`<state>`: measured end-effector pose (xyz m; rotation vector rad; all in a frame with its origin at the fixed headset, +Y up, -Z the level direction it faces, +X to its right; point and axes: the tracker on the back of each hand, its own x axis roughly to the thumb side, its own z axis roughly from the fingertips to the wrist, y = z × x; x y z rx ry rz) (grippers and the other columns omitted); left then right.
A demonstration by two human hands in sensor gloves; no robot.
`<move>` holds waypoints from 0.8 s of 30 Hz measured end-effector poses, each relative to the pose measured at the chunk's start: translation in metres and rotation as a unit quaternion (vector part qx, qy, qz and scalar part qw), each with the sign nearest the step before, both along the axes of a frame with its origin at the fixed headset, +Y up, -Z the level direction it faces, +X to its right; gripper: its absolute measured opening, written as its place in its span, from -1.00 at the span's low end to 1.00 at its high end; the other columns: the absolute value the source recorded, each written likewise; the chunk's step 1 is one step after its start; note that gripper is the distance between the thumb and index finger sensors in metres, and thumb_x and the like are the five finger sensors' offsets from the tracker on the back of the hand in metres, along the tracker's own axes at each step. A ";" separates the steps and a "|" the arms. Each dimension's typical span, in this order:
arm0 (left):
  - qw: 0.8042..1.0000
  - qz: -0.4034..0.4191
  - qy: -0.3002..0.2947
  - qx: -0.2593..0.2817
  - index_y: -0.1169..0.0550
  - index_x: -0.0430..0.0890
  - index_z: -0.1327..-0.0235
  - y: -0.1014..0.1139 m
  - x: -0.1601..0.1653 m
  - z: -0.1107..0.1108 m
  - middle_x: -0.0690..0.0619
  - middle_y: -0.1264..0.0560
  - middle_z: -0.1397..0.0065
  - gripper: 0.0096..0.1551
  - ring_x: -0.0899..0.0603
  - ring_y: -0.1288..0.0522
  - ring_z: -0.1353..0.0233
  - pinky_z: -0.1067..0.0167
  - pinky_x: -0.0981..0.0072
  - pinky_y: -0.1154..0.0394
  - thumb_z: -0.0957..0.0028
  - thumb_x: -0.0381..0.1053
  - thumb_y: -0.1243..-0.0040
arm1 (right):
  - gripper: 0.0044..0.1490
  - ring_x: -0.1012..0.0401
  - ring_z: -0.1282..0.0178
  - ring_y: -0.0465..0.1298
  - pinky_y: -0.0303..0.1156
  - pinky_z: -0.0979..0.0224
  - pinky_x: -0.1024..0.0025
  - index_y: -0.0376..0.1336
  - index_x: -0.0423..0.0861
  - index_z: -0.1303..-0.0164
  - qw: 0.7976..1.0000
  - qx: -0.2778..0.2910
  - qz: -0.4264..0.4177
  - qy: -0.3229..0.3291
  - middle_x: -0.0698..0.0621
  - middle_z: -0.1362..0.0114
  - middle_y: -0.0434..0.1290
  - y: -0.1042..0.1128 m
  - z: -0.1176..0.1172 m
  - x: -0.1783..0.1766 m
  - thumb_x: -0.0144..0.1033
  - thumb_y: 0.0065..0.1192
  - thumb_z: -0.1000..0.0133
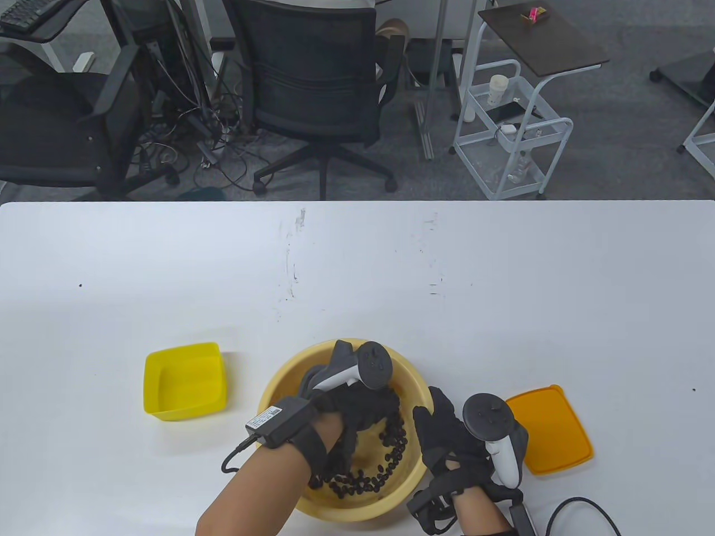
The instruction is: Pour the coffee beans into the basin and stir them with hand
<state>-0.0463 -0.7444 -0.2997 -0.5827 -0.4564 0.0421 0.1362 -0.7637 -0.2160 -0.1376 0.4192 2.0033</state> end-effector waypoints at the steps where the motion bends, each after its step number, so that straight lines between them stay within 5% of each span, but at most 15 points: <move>1: 1.000 -0.025 -0.008 0.016 -0.34 -0.17 -0.38 0.000 0.000 0.001 -0.16 -0.47 -0.31 -0.30 -0.20 -0.58 -0.20 -0.45 -0.06 -0.26 -0.13 0.24 0.12 | -0.17 -0.21 -0.47 0.26 -0.01 -0.49 -0.22 -0.29 -0.23 -0.39 1.000 0.000 0.000 0.000 -0.27 -0.48 0.00 0.000 0.000 0.000 0.01 -0.24 -0.12; 6: 0.967 -0.246 -0.047 0.045 -0.45 -0.22 -0.32 0.002 0.003 0.003 -0.22 -0.58 -0.23 -0.27 -0.22 -0.70 -0.16 -0.36 -0.03 -0.40 -0.08 0.25 0.07 | -0.17 -0.21 -0.47 0.26 -0.01 -0.49 -0.22 -0.29 -0.23 -0.39 1.000 0.000 -0.001 0.000 -0.27 -0.48 0.00 0.000 0.000 0.000 0.01 -0.24 -0.12; 11: 0.920 -0.375 -0.060 -0.094 -0.50 -0.36 -0.20 -0.011 -0.001 0.007 -0.24 -0.64 -0.13 -0.19 -0.21 -0.75 -0.07 -0.32 0.02 -0.45 -0.11 0.29 0.14 | -0.17 -0.21 -0.47 0.26 -0.01 -0.49 -0.22 -0.29 -0.23 -0.39 1.000 0.000 0.000 0.001 -0.27 -0.48 0.00 0.000 0.000 0.000 0.01 -0.24 -0.12; 20: 0.929 -0.227 -0.040 -0.288 -0.72 -0.37 0.18 -0.030 -0.003 0.021 -0.21 -0.81 0.20 -0.18 -0.21 -0.85 0.26 -0.23 0.02 -0.53 -0.06 0.31 0.09 | -0.17 -0.21 -0.47 0.26 -0.01 -0.49 -0.22 -0.29 -0.23 -0.39 1.000 0.000 0.001 0.002 -0.27 -0.48 0.00 0.000 0.000 0.000 0.00 -0.24 -0.12; 24: 0.933 -0.084 -0.023 -0.351 -0.68 -0.33 0.10 -0.033 0.005 0.027 -0.15 -0.79 0.14 -0.20 -0.17 -0.84 0.19 -0.25 0.05 -0.52 -0.07 0.32 0.12 | -0.17 -0.21 -0.47 0.26 -0.01 -0.49 -0.22 -0.29 -0.23 -0.39 1.000 0.000 -0.001 0.003 -0.27 -0.48 0.00 0.000 0.000 0.000 0.00 -0.25 -0.12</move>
